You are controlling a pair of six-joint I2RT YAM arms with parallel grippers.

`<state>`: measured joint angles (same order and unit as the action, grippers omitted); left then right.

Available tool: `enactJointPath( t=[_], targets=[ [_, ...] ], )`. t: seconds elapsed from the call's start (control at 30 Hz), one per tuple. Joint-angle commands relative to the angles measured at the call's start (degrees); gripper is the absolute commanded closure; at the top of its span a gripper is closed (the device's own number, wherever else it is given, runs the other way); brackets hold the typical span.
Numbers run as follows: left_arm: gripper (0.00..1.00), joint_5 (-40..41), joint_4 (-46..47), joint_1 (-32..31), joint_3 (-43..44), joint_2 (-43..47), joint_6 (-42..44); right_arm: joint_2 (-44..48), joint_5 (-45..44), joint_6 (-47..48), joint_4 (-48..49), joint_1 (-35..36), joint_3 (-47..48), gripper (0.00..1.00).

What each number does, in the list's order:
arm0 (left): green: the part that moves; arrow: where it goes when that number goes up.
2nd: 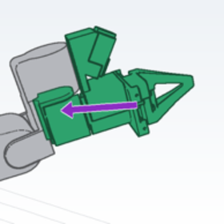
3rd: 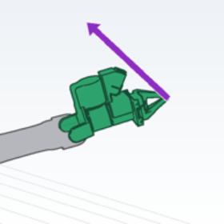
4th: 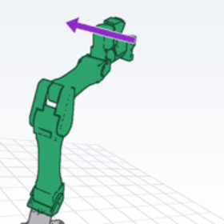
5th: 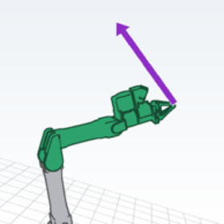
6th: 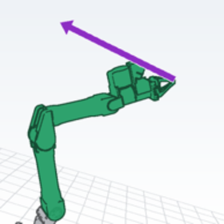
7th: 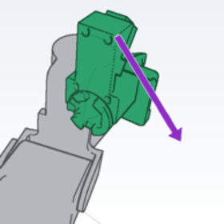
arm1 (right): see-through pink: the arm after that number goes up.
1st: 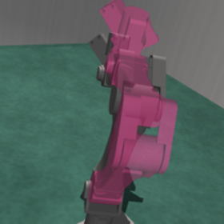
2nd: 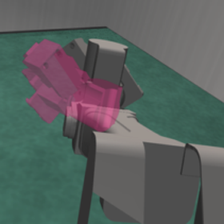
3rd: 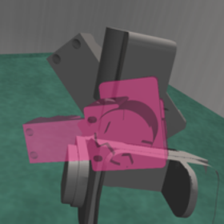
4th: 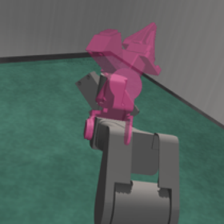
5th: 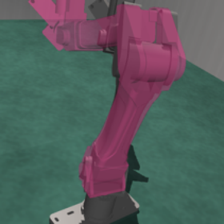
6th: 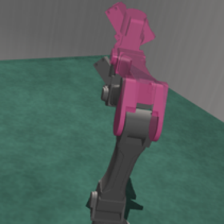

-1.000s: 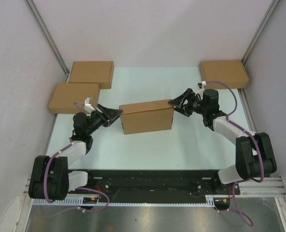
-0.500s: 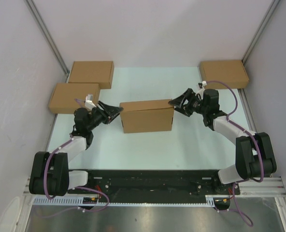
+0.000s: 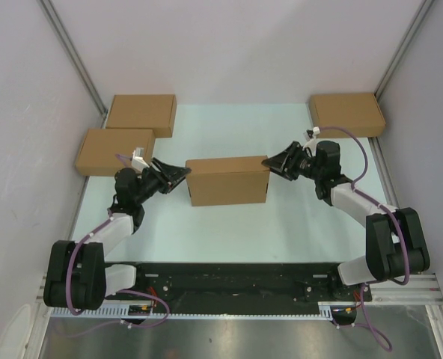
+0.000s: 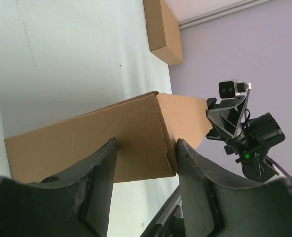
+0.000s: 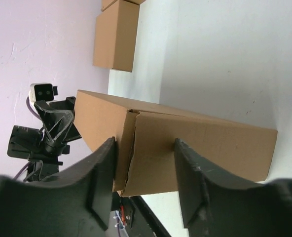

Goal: Fold the paper box

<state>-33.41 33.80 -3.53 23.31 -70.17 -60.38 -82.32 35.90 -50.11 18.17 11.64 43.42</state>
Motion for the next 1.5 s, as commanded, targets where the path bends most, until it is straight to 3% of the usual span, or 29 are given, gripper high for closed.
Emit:
enactJointPath(
  t=[0.0, 0.17, 0.4, 0.53, 0.63, 0.73, 0.9, 1.07, 1.33, 1.47],
  targets=[
    [0.97, 9.6, -21.4, 0.8, -4.9, -4.1, 6.6, -1.2, -2.5, 3.4, -6.5, -2.1, -5.3, 0.6],
    [0.97, 9.9, -21.6, 0.8, -4.9, -4.2, 6.9, -2.5, -1.5, 3.6, -3.7, -3.4, -8.3, 0.69],
    [0.97, 10.2, -21.8, 0.8, -4.9, -4.2, 7.2, -3.6, -0.8, 4.1, -1.8, -4.2, -10.6, 0.72],
    [0.97, 10.0, -21.9, 0.8, -4.2, -3.2, 7.5, -2.4, -1.1, 4.1, -1.1, -4.2, -10.5, 0.71],
    [0.94, 9.6, -22.8, 0.7, -2.6, -0.7, 8.5, 0.3, -2.3, 5.1, -2.8, -3.6, -9.3, 0.64],
    [0.9, 8.2, -23.4, 0.1, 0.0, 2.4, 10.4, 3.6, -5.5, 9.0, -7.5, -0.8, -6.4, 0.6],
    [0.89, 9.8, -26.2, -3.5, 1.2, 9.3, 14.1, 7.3, -10.7, 15.5, -12.7, 5.8, -4.9, 0.67],
    [0.89, 15.7, -31.7, -11.1, -0.8, 17.2, 14.5, 11.5, -19.4, 20.2, -21.3, 13.6, -6.1, 0.67],
    [0.87, 20.3, -42.8, -15.6, -9.4, 37.9, 10.5, 23.6, -33.2, 17.8, -28.4, 25.5, -12.8, 0.64],
    [0.85, 20.8, -47.5, -16.4, -11.2, 41.0, 10.2, 26.6, -38.6, 13.6, -30.4, 32.8, -17.4, 0.64]
  ],
)
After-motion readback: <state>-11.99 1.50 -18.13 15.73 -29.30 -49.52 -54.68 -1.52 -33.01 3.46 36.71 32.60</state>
